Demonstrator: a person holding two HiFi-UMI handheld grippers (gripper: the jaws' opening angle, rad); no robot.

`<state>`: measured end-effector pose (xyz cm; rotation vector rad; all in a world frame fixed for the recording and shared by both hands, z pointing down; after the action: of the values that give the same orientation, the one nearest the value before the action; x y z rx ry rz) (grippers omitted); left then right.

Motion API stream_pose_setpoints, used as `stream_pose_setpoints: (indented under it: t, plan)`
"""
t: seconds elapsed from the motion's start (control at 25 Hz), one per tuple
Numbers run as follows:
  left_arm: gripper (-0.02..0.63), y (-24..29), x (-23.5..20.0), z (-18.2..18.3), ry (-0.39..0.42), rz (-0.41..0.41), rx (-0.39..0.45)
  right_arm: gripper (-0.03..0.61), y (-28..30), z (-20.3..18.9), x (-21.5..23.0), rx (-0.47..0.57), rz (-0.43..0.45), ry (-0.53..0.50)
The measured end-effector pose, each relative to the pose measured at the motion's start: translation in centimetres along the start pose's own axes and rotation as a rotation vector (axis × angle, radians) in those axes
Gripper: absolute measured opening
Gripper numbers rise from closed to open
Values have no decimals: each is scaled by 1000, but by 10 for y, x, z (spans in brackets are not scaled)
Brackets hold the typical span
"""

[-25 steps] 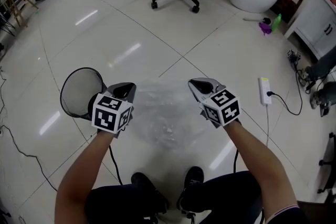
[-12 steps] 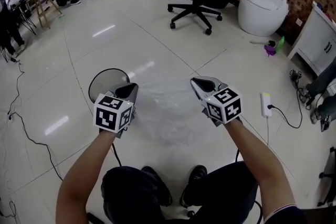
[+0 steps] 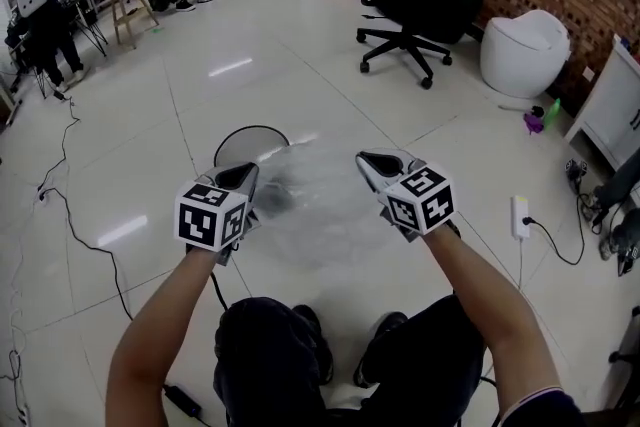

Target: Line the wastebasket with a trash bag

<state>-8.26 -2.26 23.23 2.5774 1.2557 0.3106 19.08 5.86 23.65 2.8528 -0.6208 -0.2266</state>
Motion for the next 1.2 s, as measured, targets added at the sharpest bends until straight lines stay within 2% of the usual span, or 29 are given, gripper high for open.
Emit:
stream_pose_setpoints:
  t: [0.32,0.6,1.0,1.2]
  plan:
    - [11,-69,-16,-4,-10,78,-11,2,12,15,-54,28,101,-23]
    - [11,-97,-21,-11,-1,115,-35,2,24,12,-76,24,163,-16]
    - [11,-91,-42,-24,-39,119,-27,2,53,13,-81,-72,162,-54]
    - [11,-72,-54,-31,-46,128,-44,2,71,9,-69,-83,155,-49]
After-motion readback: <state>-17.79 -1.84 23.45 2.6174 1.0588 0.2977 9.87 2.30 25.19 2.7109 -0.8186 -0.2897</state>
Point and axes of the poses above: the fingertips, and each gripper's own axes: y forward along the fingers, x to its right, z out of its top, the point moved 9 cm from there along -y, backward along the fingers, and after that the axes turned 4 degrees about x, right-handed, at the moved point
